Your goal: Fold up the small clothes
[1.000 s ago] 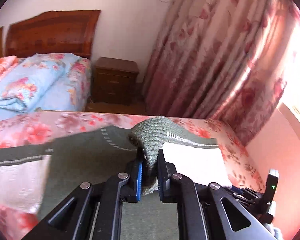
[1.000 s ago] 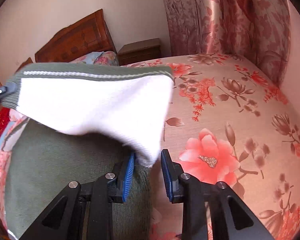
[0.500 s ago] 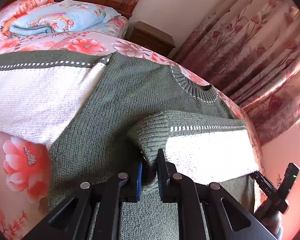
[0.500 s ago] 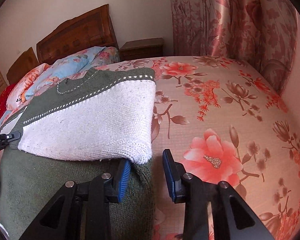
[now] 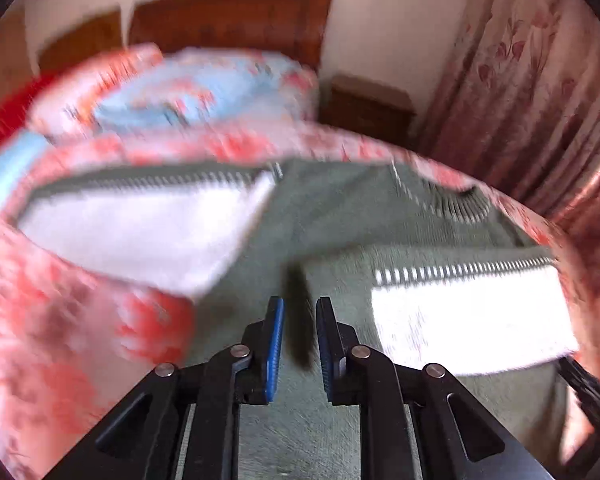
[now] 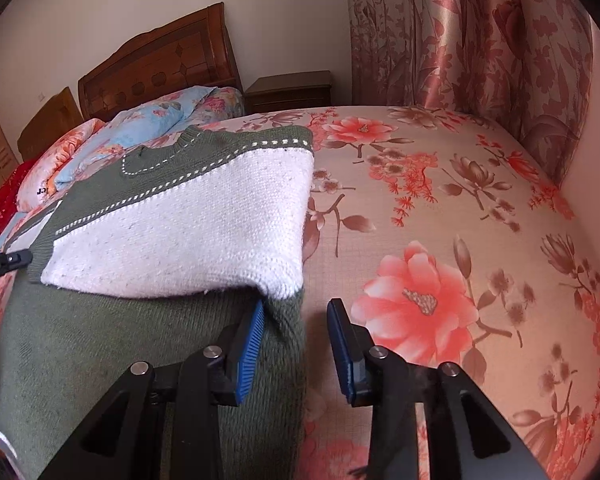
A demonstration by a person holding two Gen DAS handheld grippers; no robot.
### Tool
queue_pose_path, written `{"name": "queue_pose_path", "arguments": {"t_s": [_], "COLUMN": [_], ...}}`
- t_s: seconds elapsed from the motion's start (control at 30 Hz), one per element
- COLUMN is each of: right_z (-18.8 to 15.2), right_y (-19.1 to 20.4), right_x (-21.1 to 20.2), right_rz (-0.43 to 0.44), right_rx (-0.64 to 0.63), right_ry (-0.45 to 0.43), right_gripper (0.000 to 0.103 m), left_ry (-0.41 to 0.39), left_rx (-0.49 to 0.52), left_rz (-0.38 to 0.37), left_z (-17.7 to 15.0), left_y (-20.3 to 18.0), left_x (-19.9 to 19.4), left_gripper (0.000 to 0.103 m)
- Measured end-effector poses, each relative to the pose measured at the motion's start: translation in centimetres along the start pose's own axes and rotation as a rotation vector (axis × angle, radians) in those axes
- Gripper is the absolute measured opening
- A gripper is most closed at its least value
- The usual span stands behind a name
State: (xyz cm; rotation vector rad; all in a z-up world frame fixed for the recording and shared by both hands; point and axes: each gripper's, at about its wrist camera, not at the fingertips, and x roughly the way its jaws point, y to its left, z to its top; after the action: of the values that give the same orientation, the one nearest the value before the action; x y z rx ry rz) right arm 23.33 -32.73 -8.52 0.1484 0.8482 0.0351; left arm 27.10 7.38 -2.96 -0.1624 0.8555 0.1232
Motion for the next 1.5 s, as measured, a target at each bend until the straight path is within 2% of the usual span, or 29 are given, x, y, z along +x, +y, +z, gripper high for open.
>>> {"name": "queue_pose_path", "arguments": {"t_s": [0.03,0.07,0.13,0.23,0.3,0.4,0.43,0.47,0.5,0.6,0.7,0.77,0.8,0.83,0.9,1.03,1.13,1.2,1.23,1.37,1.4,1.5], "right_z": [-0.4,-0.7,-0.5,1.7,4.0,7.9,9.5,10.8,12.2,15.9,17.7,17.7,17.5,17.1,17.3,17.4,17.6,17.5,17.2,13.4,12.4,9.8], "right_y": [-0.4,-0.8,-1.7,-2.0,-1.5,-0.3,0.1,0.2,0.2,0.2,0.9,2.0,2.7,3.2,3.3,1.8,1.3,0.9,1.2,3.1,3.7,4.2], "right_x": [-0.7,-1.3,-2.4,-3.2,-2.7,-0.1,1.2,2.4,3.7,7.5,10.9,12.7,13.6,14.4,14.0,14.0,13.8,12.4,11.2,7.4,6.9,7.2], "right_rz": [0.018,0.027,0.048,0.058,0.083,0.163,0.194,0.223,0.254,0.283,0.338,0.342,0.284,0.184,0.101,0.146,0.175,0.142,0.129,0.19,0.179,0.071], "right_rx": [0.017,0.035,0.07,0.084,0.065,0.006,-0.004,0.001,0.021,0.114,0.195,0.199,0.176,0.143,0.107,0.193,0.205,0.205,0.184,0.093,0.054,-0.044], "right_ry": [-0.009,-0.024,-0.056,-0.088,-0.081,-0.033,-0.002,0.019,0.042,0.101,0.154,0.207,0.244,0.275,0.21,0.2,0.205,0.187,0.163,0.111,0.111,0.141], "right_gripper": [0.033,0.033,0.033,0.033,0.033,0.033,0.033,0.033,0.033,0.033,0.033,0.033,0.033,0.026,0.022,0.015,0.015,0.019,0.019,0.019,0.02,0.02], "left_ry": [-0.039,-0.067,-0.096,-0.052,-0.004,0.133,0.124,0.082,0.072,0.067,0.071,0.07,0.071,0.072,0.073,0.073,0.074,0.074,0.074,0.073,0.074,0.074], "left_rx": [0.016,0.031,0.076,0.18,0.226,0.228,0.243,0.298,0.337,0.348,0.346,0.344,0.343,0.343,0.345,0.345,0.349,0.349,0.349,0.349,0.349,0.349], "left_rz": [-0.014,-0.053,-0.161,-0.286,-0.27,-0.27,-0.262,-0.243,-0.224,-0.205,-0.216,-0.219,-0.222,-0.223,-0.227,-0.23,-0.232,-0.232,-0.232,-0.232,-0.233,-0.233], "left_z": [0.3,0.6,1.1,1.1,0.6,-0.6,-1.3,-2.0,-2.6,-2.9,-3.0,-2.9,-2.9,-2.6,-2.5,-2.6,-2.6,-2.6,-2.6,-2.6,-2.6,-2.6], "left_y": [-0.4,-0.9,-2.5,-5.7,-6.9,-7.3,-7.1,-7.4,-7.7,-8.1,-8.1,-8.0,-7.9,-8.0,-8.2,-8.3,-8.3,-8.3,-8.3,-8.3,-8.3,-8.3], "left_x": [-0.9,-1.5,-1.9,0.0,2.1,5.6,5.9,5.5,5.6,5.7,5.8,5.9,5.9,6.2,6.2,6.0,5.9,5.9,5.9,5.9,5.9,6.0], "left_gripper": [0.038,0.103,0.103,0.103,0.103,0.103,0.103,0.103,0.103,0.103,0.103,0.103,0.103,0.103,0.103,0.103,0.103,0.103,0.103,0.103,0.103,0.103]}}
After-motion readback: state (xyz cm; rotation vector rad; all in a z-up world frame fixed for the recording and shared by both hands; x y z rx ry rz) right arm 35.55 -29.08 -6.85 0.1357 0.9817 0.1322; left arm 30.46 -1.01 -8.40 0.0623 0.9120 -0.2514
